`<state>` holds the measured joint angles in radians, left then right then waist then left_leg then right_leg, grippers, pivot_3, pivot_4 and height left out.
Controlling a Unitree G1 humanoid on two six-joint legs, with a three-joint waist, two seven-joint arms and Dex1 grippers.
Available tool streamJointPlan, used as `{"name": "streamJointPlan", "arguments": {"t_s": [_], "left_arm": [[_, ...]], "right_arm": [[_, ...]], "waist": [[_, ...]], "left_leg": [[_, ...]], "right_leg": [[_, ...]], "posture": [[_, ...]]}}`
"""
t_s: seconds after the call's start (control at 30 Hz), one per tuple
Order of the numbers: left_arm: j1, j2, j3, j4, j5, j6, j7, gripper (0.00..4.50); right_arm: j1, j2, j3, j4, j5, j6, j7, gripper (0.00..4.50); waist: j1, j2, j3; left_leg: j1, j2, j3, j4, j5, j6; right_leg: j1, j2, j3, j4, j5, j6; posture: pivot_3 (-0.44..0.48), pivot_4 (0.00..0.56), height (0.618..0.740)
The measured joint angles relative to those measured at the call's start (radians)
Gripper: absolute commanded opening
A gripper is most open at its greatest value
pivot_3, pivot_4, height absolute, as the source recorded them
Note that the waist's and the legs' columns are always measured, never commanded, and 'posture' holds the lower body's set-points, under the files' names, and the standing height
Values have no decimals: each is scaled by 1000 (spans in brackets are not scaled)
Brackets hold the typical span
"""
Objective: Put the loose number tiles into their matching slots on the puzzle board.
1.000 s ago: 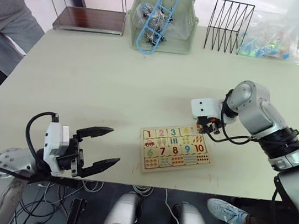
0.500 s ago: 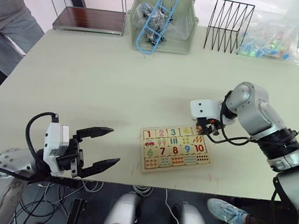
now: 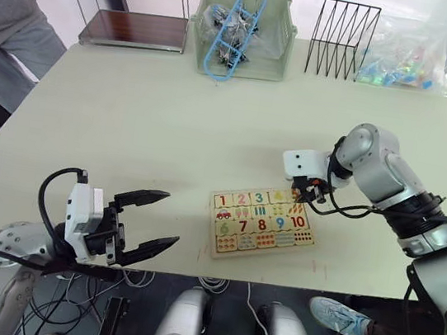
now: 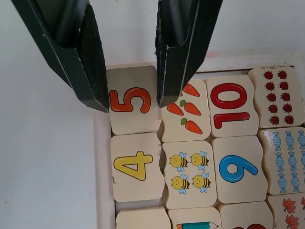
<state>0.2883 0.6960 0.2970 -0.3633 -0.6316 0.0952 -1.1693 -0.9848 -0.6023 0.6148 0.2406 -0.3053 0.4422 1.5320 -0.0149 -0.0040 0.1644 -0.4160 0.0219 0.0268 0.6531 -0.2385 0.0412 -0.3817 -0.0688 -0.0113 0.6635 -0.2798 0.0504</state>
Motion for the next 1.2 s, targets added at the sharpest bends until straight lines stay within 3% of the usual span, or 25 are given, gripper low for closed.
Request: {"name": "streamJointPlan", "arguments": {"t_s": [0.13, 0.17, 0.63, 0.77, 0.87, 0.97, 1.1, 1.13, 1.2], "left_arm": [[0, 0, 0, 0, 0, 0, 0, 4500], [0, 0, 0, 0, 0, 0, 0, 4500], [0, 0, 0, 0, 0, 1, 0, 4500], [-4, -1, 0, 0, 0, 2, 1, 4500], [-5, -1, 0, 0, 0, 1, 5, 4500], [-7, -1, 0, 0, 0, 1, 6, 4500], [-11, -1, 0, 0, 0, 1, 4, 4500], [-13, -1, 0, 0, 0, 1, 3, 4500], [-18, -1, 0, 0, 0, 1, -1, 4500]], "right_arm": [[0, 1, 0, 0, 1, -10, -2, 3811], [0, 1, 0, 1, 2, -11, -1, 4479], [0, -20, -3, 14, 21, -13, 9, 4479], [0, -40, -60, 27, 62, -6, -7, 4479], [6, -44, -107, 55, 87, -4, -43, 3724], [23, -53, -129, 74, 107, -11, -61, 2428], [56, -87, -165, 84, 135, -33, -72, 304], [62, -96, -166, 85, 136, -40, -75, 57], [78, -107, -171, 88, 137, -58, -81, 57]], "waist": [[0, 0, 0], [0, 0, 0], [0, 0, 0], [0, 0, 0], [0, 0, 0], [0, 0, 0], [1, 0, 0], [0, 0, 0], [0, 0, 0]], "left_leg": [[0, 0, 0, 0, 0, 0], [0, 0, 0, 0, 0, 0], [0, 0, 0, 0, 0, 0], [0, 0, 0, 0, 0, 0], [0, 0, 0, 0, 0, 0], [0, 0, 0, -1, 0, 0], [-1, 0, 0, -1, 0, 0], [-1, 0, 0, -1, 0, 0], [-1, 0, 0, -1, 0, 0]], "right_leg": [[0, 0, 0, 0, 0, 0], [0, 0, 0, 0, 0, 0], [0, 0, 0, 0, 0, 0], [0, -1, 0, 0, 0, 0], [0, -1, 1, 0, 0, 0], [0, -2, 2, -1, 0, 0], [0, -2, 3, -1, 0, 0], [0, -2, 3, -1, 0, 0], [0, -2, 3, -1, 0, -1]], "posture": [[0, 150, 740], [0, 150, 740], [0, 150, 740], [0, 150, 740], [0, 150, 740], [0, 150, 740], [0, 150, 740], [0, 150, 740], [0, 150, 740]]}}
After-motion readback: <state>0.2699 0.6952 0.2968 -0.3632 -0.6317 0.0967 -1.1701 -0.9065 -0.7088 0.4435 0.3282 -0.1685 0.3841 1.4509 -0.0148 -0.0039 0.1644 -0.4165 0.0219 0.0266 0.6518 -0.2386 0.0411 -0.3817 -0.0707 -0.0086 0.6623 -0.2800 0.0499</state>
